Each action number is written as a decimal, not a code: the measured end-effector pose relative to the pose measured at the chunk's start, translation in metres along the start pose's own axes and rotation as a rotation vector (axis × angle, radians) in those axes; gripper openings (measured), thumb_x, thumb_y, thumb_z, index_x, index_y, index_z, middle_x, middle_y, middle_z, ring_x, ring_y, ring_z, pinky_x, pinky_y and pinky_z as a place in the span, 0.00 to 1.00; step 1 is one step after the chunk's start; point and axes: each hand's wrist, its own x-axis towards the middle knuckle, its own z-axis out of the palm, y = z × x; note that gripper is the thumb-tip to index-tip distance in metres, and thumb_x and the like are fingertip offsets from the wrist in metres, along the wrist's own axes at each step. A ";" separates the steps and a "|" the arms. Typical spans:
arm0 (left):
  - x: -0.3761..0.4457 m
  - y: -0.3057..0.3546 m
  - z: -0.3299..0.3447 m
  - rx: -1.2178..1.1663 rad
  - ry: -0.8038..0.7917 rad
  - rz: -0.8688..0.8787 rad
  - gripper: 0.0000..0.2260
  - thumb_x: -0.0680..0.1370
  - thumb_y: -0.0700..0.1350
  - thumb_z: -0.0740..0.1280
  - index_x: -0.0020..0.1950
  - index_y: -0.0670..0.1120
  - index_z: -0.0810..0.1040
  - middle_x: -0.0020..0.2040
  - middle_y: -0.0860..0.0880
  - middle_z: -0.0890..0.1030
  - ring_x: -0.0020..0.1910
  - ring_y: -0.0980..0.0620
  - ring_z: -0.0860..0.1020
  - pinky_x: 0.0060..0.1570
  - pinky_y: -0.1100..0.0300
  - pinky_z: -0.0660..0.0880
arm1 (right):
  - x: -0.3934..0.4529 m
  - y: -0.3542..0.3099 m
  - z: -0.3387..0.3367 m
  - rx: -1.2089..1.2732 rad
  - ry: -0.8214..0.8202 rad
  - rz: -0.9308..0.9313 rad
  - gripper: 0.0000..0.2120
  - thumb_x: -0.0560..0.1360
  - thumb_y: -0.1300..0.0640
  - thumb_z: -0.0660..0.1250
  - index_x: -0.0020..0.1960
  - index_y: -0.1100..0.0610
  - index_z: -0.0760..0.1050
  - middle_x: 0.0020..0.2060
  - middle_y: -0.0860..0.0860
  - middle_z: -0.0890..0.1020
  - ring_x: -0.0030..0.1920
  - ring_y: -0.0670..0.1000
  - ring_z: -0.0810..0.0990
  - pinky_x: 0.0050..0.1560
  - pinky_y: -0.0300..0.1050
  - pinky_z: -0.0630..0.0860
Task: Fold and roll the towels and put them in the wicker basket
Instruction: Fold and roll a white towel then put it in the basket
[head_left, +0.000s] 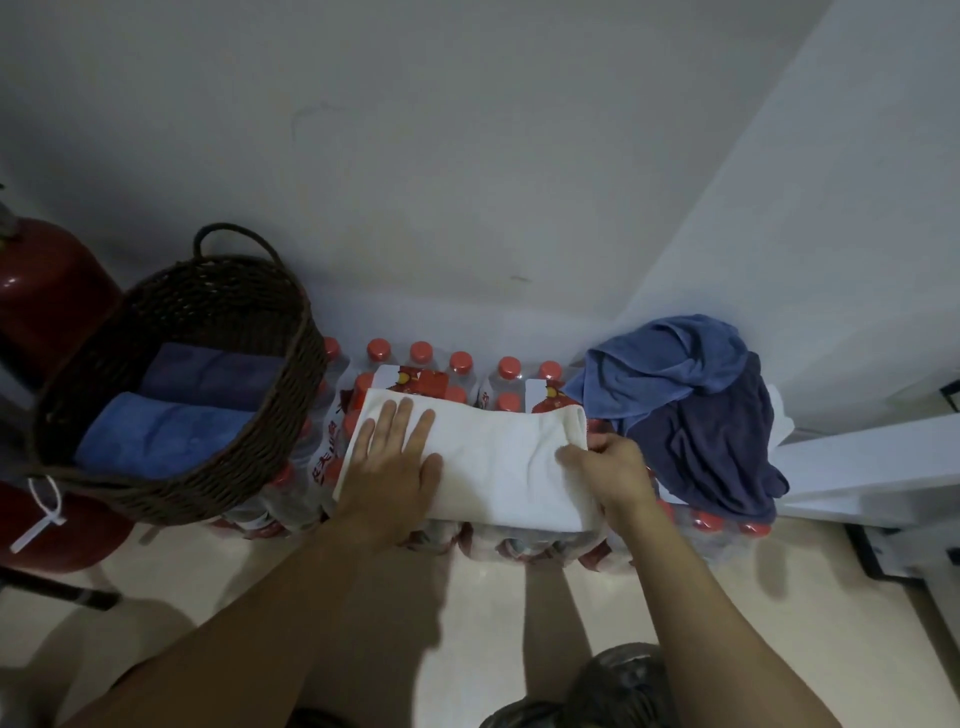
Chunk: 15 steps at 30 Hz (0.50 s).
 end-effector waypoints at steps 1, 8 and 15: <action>0.000 0.000 0.000 -0.003 -0.002 -0.002 0.28 0.80 0.57 0.45 0.77 0.46 0.63 0.76 0.41 0.62 0.76 0.41 0.59 0.75 0.44 0.53 | -0.001 -0.003 -0.004 0.122 -0.077 0.089 0.07 0.69 0.61 0.75 0.41 0.59 0.77 0.38 0.52 0.83 0.39 0.54 0.83 0.38 0.46 0.79; -0.001 0.001 -0.002 -0.004 -0.013 -0.011 0.29 0.80 0.57 0.44 0.77 0.47 0.61 0.77 0.42 0.60 0.77 0.42 0.57 0.76 0.45 0.52 | -0.003 0.004 -0.004 0.390 -0.090 -0.002 0.12 0.76 0.47 0.70 0.50 0.57 0.79 0.41 0.51 0.87 0.40 0.52 0.86 0.35 0.45 0.81; -0.001 0.003 -0.005 -0.041 -0.008 0.003 0.29 0.80 0.58 0.46 0.76 0.46 0.64 0.76 0.40 0.63 0.76 0.40 0.60 0.75 0.42 0.55 | 0.006 0.030 -0.005 -0.267 0.271 -0.227 0.15 0.80 0.45 0.59 0.44 0.55 0.74 0.36 0.49 0.79 0.39 0.53 0.78 0.36 0.44 0.69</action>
